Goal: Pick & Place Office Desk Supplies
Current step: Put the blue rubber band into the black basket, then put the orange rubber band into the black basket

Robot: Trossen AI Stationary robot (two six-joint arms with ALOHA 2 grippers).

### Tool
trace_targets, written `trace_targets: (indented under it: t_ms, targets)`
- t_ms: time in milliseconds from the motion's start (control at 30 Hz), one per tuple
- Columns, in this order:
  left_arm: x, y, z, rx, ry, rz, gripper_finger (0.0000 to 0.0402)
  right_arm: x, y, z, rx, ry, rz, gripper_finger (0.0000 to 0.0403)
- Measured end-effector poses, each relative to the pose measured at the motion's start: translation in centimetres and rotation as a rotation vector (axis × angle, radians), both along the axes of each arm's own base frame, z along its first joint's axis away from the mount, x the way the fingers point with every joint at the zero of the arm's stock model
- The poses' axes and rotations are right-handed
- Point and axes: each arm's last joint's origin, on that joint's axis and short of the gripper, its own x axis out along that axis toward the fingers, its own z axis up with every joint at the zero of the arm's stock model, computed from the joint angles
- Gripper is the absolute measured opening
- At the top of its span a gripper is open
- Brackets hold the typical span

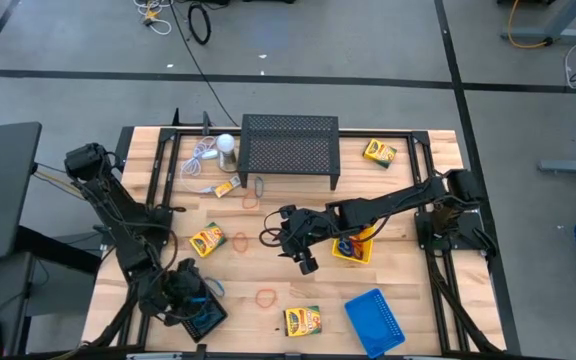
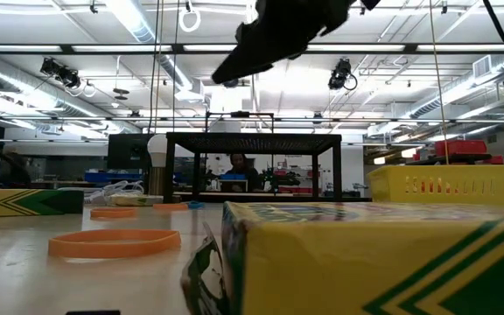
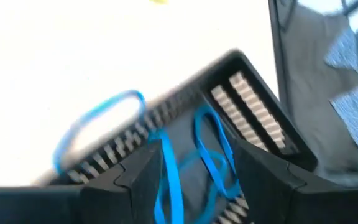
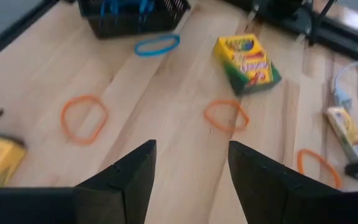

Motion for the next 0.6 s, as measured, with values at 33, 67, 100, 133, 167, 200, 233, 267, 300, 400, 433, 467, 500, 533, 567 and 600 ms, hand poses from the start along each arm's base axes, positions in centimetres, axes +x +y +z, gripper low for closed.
trace_targets:
  t_ms: [33,67,100,133,167,200,233,267,300,400,433,467,500,533,567,600]
  targets:
    - [0.1,0.1,0.0,0.032,-0.033,0.009,0.0204,0.1,0.0,-0.3,-0.002,0.005,0.001,0.0208]
    - [0.1,0.2,0.1,0.069,-0.069,0.020,0.0204,0.2,0.0,-0.8,-0.009,0.030,0.002,0.0208]
    - [0.2,0.3,0.1,0.104,-0.106,0.031,0.0204,0.3,0.1,-1.3,-0.013,0.039,0.004,0.0208]
    - [0.3,0.4,0.2,0.140,-0.143,0.042,0.0204,0.4,0.1,-1.6,-0.018,0.044,0.009,0.0208]
    - [0.4,0.5,0.2,0.181,-0.180,0.053,0.0204,0.6,0.1,-2.0,-0.025,0.049,0.014,0.0208]
    - [0.4,0.6,0.3,0.221,-0.214,0.063,0.0204,0.7,0.1,-2.2,-0.034,0.052,0.021,0.0208]
    - [0.5,0.8,0.3,0.258,-0.247,0.077,0.0204,0.8,0.2,-2.6,-0.039,0.060,0.025,0.0208]
    - [0.5,0.9,0.4,0.296,-0.281,0.095,0.0204,0.9,0.2,-2.9,-0.043,0.060,0.028,0.0208]
    - [0.7,1.0,0.5,0.330,-0.307,0.112,0.0204,1.1,0.2,-3.2,-0.046,0.057,0.031,0.0208]
    - [1.3,1.7,0.5,0.397,-0.339,0.163,0.0204,1.5,0.3,-3.7,-0.044,0.044,0.035,0.0208]
    - [1.7,2.0,0.5,0.416,-0.335,0.176,0.0204,1.4,0.3,-3.7,-0.044,0.047,0.040,0.0208]
    - [2.1,2.3,0.5,0.428,-0.327,0.192,0.0204,1.5,0.3,-3.7,-0.043,0.040,0.043,0.0208]
    - [2.5,2.7,0.4,0.440,-0.313,0.202,0.0204,1.7,0.2,-3.7,-0.042,0.029,0.042,0.0208]
    - [3.0,3.1,0.4,0.447,-0.298,0.216,0.0204,1.7,0.1,-3.8,-0.045,0.030,0.042,0.0208]
    - [3.5,3.6,0.4,0.455,-0.282,0.228,0.0204,1.7,0.1,-3.8,-0.046,0.034,0.041,0.0208]
    - [4.0,4.1,0.3,0.457,-0.264,0.241,0.0204,1.7,0.1,-3.8,-0.046,0.034,0.041,0.0208]
